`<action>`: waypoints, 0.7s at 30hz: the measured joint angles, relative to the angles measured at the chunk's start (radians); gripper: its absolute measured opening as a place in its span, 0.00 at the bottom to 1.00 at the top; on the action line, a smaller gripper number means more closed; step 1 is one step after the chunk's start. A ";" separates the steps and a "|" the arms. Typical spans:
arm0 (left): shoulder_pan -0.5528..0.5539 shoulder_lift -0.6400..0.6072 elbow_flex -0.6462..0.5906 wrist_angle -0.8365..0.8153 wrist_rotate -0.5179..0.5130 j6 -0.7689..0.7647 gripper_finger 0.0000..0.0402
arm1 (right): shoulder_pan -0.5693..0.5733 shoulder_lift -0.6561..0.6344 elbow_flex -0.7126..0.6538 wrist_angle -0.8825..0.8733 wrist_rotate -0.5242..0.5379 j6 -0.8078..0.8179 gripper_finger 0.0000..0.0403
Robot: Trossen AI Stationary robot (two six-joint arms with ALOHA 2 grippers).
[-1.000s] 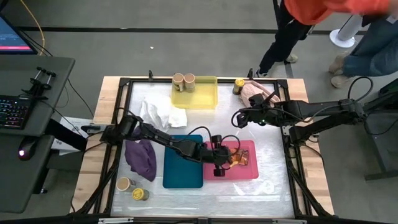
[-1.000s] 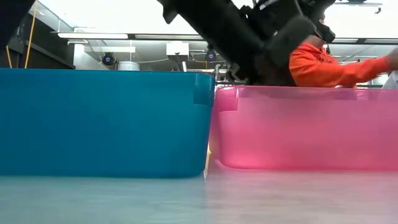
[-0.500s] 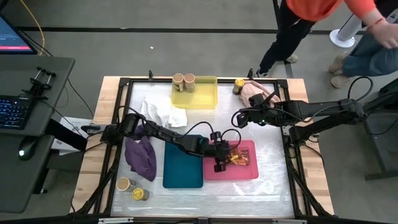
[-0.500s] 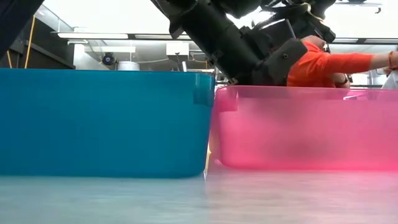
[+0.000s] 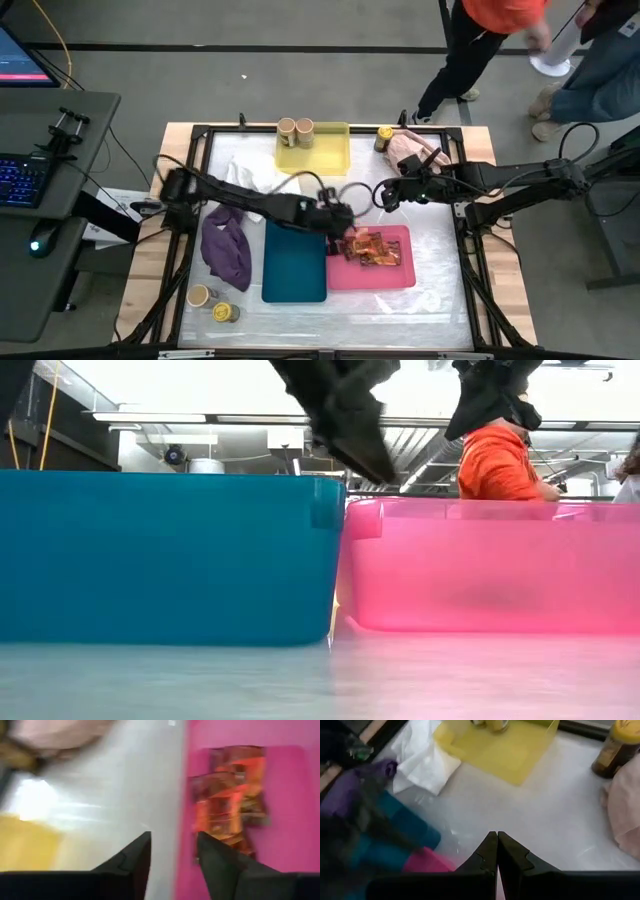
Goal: Sort spices by type
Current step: Put the bottom yellow seasoning bottle into the blue bin
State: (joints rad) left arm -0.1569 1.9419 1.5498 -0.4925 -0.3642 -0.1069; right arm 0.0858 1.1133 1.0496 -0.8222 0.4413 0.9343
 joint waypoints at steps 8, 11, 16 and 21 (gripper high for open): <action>0.010 -0.434 -0.401 0.093 -0.128 -0.182 0.03 | 0.058 0.000 0.000 -0.036 0.007 0.010 0.00; -0.039 -0.638 -0.546 0.114 -0.125 -0.306 0.01 | 0.068 0.000 0.000 -0.034 0.018 0.012 0.00; -0.184 -0.901 -0.637 0.091 -0.075 -0.372 0.02 | 0.068 0.000 0.000 -0.020 0.019 0.057 0.00; -0.312 -0.991 -0.577 -0.056 0.067 -0.414 0.03 | 0.068 0.000 0.000 0.007 0.020 0.053 0.00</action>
State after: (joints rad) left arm -0.4690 0.9508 0.9727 -0.5485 -0.2973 -0.5209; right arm 0.1535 1.1133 1.0496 -0.8155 0.4614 0.9871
